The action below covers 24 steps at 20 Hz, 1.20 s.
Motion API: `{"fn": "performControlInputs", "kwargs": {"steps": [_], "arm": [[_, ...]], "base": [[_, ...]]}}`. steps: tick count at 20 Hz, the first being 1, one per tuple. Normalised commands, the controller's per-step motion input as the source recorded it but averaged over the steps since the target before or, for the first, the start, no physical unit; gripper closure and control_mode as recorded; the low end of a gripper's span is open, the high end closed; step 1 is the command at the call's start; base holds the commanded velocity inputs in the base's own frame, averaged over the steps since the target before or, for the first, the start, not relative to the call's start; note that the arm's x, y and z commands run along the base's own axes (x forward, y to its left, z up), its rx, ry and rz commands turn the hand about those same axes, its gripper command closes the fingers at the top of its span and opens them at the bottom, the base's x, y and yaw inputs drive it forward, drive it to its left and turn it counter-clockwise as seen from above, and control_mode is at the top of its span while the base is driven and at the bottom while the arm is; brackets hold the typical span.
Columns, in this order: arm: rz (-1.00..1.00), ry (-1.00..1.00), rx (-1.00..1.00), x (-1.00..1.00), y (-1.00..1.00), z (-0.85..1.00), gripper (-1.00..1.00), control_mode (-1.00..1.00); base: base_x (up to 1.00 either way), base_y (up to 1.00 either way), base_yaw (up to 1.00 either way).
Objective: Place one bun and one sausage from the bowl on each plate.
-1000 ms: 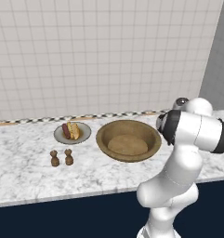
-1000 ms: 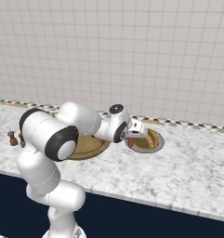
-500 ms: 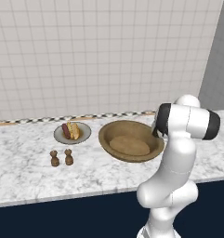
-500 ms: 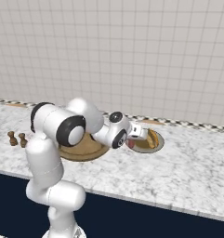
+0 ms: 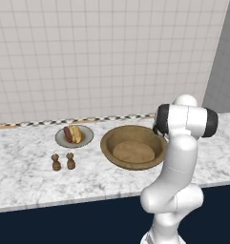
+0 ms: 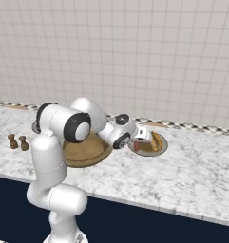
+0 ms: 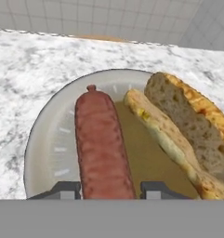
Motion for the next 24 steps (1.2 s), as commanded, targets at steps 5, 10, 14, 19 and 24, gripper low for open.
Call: {"fn": "performControlInputs", "kwargs": {"steps": [5,10,14,19,24], "arm": [[0.0,0.0,0.0,0.0,-0.03,0.05,-1.0,-1.0],[0.0,-0.03,0.01,-0.02,0.04,0.54,-1.0,-1.0],[0.0,-0.03,0.04,-0.43,0.19,1.0,-1.0,-1.0],[0.05,-0.11,0.06,-0.55,0.43,1.0,-1.0,-1.0],[0.08,-0.18,0.04,-0.46,0.31,1.0,-1.0,-1.0]], "base": [[0.0,0.0,0.0],[0.0,0.0,0.0],[0.0,0.0,0.0],[0.0,0.0,0.0],[0.0,0.0,0.0]]}}
